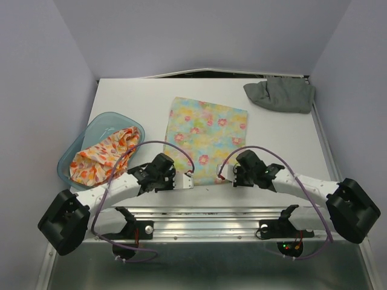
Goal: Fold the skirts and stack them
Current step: Fold the skirt
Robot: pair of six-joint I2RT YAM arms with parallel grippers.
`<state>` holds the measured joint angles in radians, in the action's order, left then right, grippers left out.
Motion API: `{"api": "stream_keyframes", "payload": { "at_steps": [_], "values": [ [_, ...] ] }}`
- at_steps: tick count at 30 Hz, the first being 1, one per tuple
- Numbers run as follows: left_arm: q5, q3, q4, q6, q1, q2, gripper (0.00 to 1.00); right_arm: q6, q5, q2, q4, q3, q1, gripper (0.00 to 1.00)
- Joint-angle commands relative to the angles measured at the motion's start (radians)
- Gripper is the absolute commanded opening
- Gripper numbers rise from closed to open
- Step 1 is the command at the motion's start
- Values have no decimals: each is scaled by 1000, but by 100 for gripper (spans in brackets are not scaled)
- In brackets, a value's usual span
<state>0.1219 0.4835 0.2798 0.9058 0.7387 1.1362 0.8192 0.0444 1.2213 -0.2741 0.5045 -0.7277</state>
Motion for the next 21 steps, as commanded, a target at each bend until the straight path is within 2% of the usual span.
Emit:
{"api": "stream_keyframes", "payload": {
  "at_steps": [1,11,15,18,21],
  "values": [
    [-5,27,67,-8,4,-78,0,-11,70,-29,-109,89,-7,2],
    [130,269,461,-70,4,-390,0,-84,359,-127,-579,360,-7,1],
    [98,372,502,-132,4,-438,0,-143,483,-140,-657,436,-16,1],
    [68,458,484,-188,-4,-420,0,-172,436,-143,-665,479,-16,1],
    [27,515,441,-214,-21,-386,0,-135,390,-144,-671,489,10,1]
  ]
}}
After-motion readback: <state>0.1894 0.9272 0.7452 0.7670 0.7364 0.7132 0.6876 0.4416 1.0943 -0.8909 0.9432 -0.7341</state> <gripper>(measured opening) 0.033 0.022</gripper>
